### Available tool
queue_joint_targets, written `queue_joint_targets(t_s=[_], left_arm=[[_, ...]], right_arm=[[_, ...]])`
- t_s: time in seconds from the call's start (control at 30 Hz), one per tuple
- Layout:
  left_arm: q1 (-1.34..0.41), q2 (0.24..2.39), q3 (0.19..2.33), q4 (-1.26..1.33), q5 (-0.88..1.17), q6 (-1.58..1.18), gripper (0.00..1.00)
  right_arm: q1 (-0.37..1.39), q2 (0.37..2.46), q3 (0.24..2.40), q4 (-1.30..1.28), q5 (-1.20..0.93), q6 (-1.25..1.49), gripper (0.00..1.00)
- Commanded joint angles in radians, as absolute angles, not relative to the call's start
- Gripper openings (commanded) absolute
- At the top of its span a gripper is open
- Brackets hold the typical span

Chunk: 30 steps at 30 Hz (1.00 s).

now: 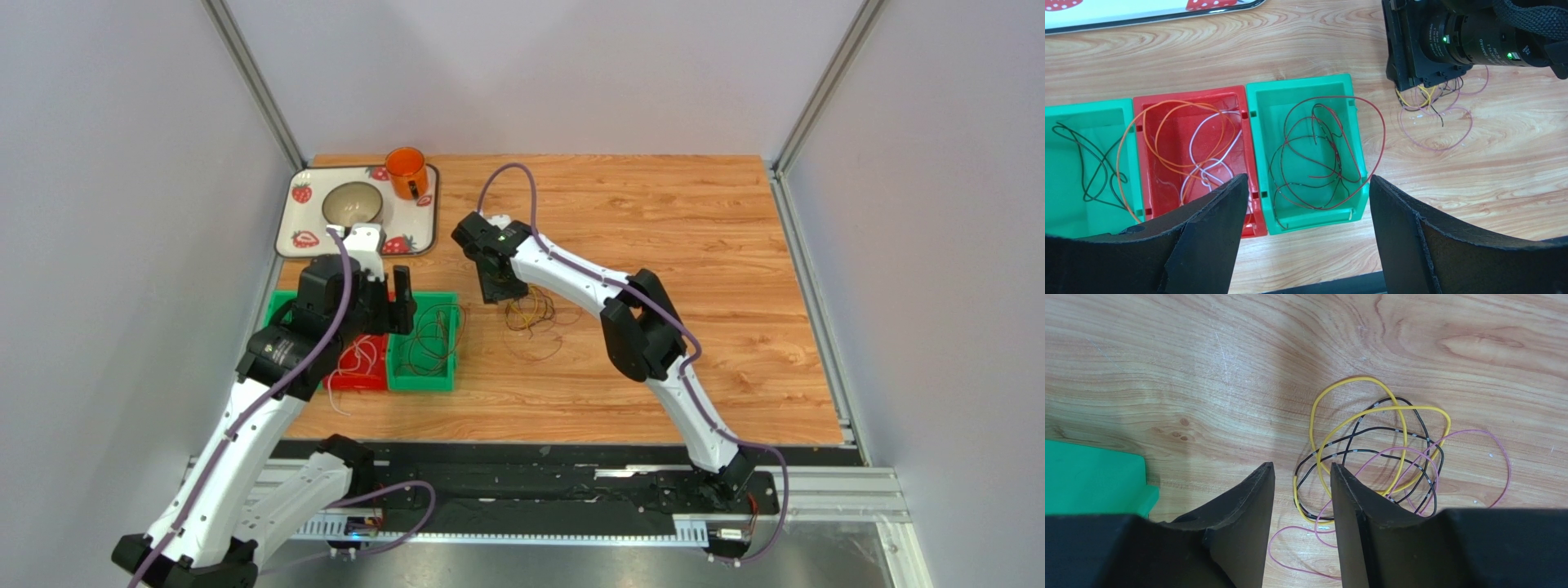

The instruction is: Untangle the cables

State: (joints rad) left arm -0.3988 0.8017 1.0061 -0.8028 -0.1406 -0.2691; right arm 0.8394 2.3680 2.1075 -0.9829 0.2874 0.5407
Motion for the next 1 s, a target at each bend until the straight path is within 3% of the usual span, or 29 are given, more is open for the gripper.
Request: queue_joint_targets(t_s=[0.0,0.67,0.8,0.83,0.97], left_arm=[[-0.402,0.798,1.005,-0.802,-0.143,-0.244,0.80],[-0.402,0.795,1.005,-0.802,-0.141,-0.245,0.79],[-0.402,0.795,1.005,-0.802,-0.143,-0.245,0.79],[-0.402,0.793,1.005,-0.804,-0.143,-0.247,0.79],[-0.400,0.795,1.005,-0.804,-0.141,-0.244,0.79]], right_arm=[[0.844,2.365,2.091,-0.969,0.299,0.545,0.42],[0.844,2.358,2.060,-0.983,0.330,0.555,0.27],[0.844,2.347,2.060,-0.988,0.341,0.558,0.14],[0.844,2.344,2.063,-0.986,0.344,0.558,0.01],[0.842,2.341,2.079,-1.000,0.345,0.551,0.00]])
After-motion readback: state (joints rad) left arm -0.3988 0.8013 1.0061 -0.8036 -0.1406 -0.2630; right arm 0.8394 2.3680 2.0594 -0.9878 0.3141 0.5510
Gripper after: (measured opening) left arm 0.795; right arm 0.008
